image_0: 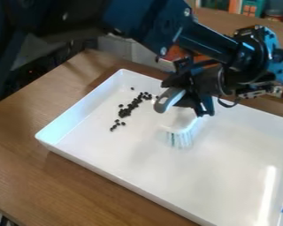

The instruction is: Sweep into pile

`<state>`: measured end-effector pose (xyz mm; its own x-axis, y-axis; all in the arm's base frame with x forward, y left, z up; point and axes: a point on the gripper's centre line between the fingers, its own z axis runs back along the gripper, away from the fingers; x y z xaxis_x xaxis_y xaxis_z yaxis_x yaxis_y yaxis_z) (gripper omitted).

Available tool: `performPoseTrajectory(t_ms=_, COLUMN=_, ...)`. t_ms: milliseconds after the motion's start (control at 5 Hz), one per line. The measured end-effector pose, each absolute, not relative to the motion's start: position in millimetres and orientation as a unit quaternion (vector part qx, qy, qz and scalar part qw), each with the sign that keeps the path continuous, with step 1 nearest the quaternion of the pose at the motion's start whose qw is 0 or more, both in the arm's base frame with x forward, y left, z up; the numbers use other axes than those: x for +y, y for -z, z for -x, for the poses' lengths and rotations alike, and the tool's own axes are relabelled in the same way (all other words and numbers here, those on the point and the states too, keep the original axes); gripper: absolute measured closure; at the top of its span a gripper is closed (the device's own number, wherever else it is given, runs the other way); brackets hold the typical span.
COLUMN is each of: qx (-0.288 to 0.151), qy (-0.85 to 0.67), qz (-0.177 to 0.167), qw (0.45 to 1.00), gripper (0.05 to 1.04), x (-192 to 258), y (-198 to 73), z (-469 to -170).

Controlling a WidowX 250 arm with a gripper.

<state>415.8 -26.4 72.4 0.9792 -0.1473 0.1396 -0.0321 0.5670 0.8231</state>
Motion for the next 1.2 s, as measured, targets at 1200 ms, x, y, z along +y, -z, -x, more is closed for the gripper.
performPoseTrajectory(t_ms=1200, qx=-0.097, qy=-0.04, qz=-0.522, qw=0.847, gripper=0.614, x=60, y=-74, z=-406)
